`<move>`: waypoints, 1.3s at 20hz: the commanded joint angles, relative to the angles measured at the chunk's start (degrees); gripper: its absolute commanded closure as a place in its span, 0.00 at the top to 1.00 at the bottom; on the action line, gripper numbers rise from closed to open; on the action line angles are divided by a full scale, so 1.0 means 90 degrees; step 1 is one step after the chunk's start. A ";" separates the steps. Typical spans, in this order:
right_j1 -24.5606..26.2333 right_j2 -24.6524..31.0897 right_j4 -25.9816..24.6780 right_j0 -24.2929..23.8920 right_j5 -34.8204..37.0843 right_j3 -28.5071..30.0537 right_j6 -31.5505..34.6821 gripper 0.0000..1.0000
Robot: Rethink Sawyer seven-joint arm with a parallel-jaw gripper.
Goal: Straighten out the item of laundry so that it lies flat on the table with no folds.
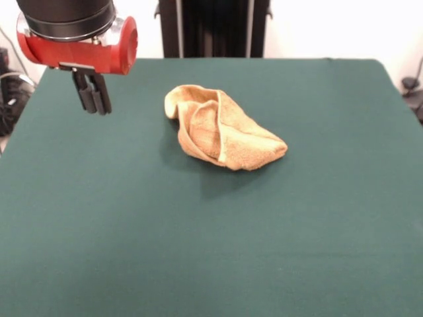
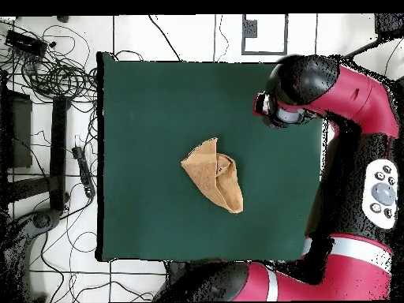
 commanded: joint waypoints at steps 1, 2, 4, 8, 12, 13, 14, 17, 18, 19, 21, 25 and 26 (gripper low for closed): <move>0.0083 0.0516 -0.0119 0.0099 0.0717 -0.0153 -0.0099 0.00; 0.0089 0.0514 -0.0122 0.0097 0.0758 -0.0183 -0.0113 0.00; 0.0067 0.0503 -0.0138 0.0083 0.0790 -0.0189 -0.0162 0.00; 0.0019 0.0484 -0.0146 0.0055 0.0875 -0.0180 -0.0200 0.00; 0.0037 0.0494 -0.0162 0.0031 0.0992 -0.0288 -0.0241 0.00; 0.0024 0.0487 -0.0165 0.0032 0.1004 -0.0284 -0.0235 0.00; 0.0027 0.0473 -0.0168 0.0041 0.1024 -0.0293 -0.0198 0.00; -0.0039 0.0465 -0.0158 0.0054 0.1026 -0.0221 -0.0166 0.00; -0.0042 0.0460 -0.0155 0.0053 0.1060 -0.0230 -0.0146 0.00; -0.0050 0.0468 -0.0167 0.0042 0.1076 -0.0233 -0.0190 0.00; -0.0091 0.0479 -0.0191 0.0011 0.1053 -0.0179 -0.0306 0.00; -0.0183 0.0438 -0.0233 -0.0122 0.0969 -0.0001 -0.0426 0.00; -0.0201 0.0421 -0.0240 -0.0172 0.0946 0.0041 -0.0440 0.00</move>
